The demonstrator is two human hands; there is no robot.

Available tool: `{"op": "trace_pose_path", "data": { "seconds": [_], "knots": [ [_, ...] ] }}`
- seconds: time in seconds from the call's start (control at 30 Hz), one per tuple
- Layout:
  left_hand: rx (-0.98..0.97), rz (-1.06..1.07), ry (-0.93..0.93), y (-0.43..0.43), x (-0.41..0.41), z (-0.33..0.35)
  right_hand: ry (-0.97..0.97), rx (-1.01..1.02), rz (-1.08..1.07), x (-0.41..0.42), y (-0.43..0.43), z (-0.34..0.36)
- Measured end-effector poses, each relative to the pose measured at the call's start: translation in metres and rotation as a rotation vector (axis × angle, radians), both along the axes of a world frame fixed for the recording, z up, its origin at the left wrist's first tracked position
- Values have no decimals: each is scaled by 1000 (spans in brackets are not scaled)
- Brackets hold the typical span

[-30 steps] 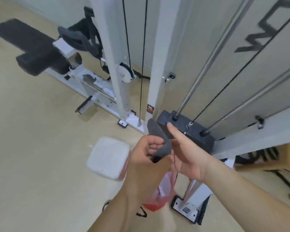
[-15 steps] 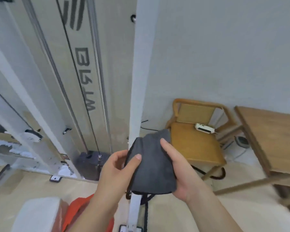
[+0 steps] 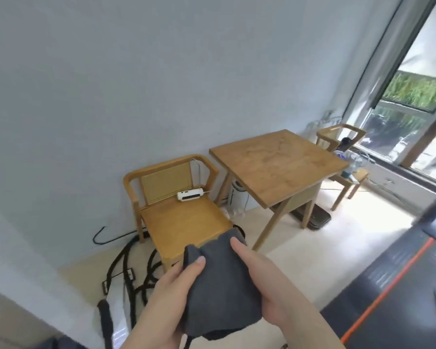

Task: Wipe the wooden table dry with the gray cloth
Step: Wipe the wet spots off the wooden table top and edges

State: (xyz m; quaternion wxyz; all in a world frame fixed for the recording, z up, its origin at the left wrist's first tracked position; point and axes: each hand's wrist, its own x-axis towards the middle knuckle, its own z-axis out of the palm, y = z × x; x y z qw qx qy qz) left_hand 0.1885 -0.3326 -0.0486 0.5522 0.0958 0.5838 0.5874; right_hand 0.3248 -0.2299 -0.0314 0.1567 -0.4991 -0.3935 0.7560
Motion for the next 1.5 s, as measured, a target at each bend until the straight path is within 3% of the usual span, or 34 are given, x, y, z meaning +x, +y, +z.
{"op": "trace_pose_path", "data": {
  "seconds": [0.13,0.27,0.43,0.67,0.73,0.93,1.07,1.17,1.27,1.4,1.5],
  "knots": [
    [-4,-46,101,87,37,-10,-58,79,-14,57,78,-15],
    [-33,-164,81,174,81,-13,-127,130,-39,101,165,-14],
    [-40,-202,62,256,105,-24,-66,179,-60,117,252,-14],
    [-110,-111,230,379,73,-51,-57,165,-141,81,360,-48],
    [-104,-116,194,419,58,-61,-62,138,-163,66,394,-61],
    [-78,-285,108,543,-1,-74,-138,182,-222,27,509,-79],
    [-129,-517,-44,615,-17,-74,-106,154,-265,7,569,-83],
    [-117,-541,18,658,-8,-84,-85,89,-294,6,607,-83],
    [-128,-518,128,696,4,-98,-102,52,-264,15,647,-91],
    [-193,-499,102,740,12,-126,-102,-80,-130,26,704,-114],
    [-284,-369,131,763,24,-152,-253,-81,32,32,750,-135]
  ]
}}
